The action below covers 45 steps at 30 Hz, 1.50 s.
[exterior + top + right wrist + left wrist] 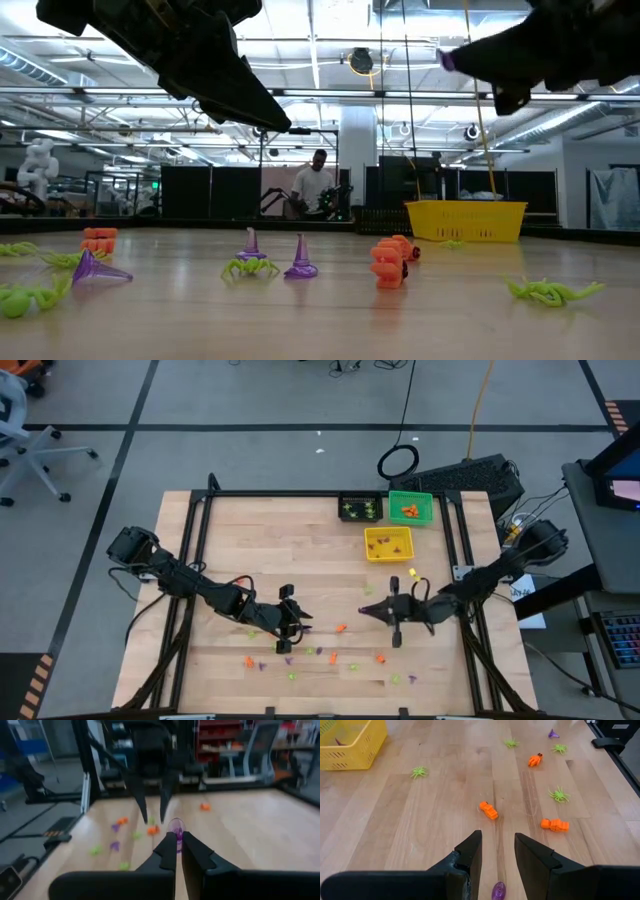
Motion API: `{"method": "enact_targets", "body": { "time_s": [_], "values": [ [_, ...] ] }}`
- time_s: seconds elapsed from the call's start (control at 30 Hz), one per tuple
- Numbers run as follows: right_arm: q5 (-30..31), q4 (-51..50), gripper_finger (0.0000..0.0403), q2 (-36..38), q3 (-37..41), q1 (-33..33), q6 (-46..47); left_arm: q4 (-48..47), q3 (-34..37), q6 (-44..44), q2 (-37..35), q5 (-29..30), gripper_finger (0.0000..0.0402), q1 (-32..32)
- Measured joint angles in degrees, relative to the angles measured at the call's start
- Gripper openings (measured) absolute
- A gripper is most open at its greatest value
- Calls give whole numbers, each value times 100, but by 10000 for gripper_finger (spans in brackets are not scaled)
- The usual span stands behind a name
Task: Sort Halloween decoration
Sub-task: Put the violet witch hat toy into the yellow basket
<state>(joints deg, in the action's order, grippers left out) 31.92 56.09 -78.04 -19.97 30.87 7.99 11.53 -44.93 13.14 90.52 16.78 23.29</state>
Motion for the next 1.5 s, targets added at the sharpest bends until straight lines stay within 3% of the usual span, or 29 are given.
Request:
{"method": "enact_targets", "body": {
  "time_s": [0.33,1.07,1.5],
  "values": [
    [-22,1075,0,-146,22,-50,-1030,4,0,-9,1,0,114,0],
    [-43,1264,0,-144,22,-48,-990,55,0,-36,2,39,114,0],
    [-65,1264,0,-144,22,-48,-3005,61,0,-35,2,42,114,0]
  ]
}}
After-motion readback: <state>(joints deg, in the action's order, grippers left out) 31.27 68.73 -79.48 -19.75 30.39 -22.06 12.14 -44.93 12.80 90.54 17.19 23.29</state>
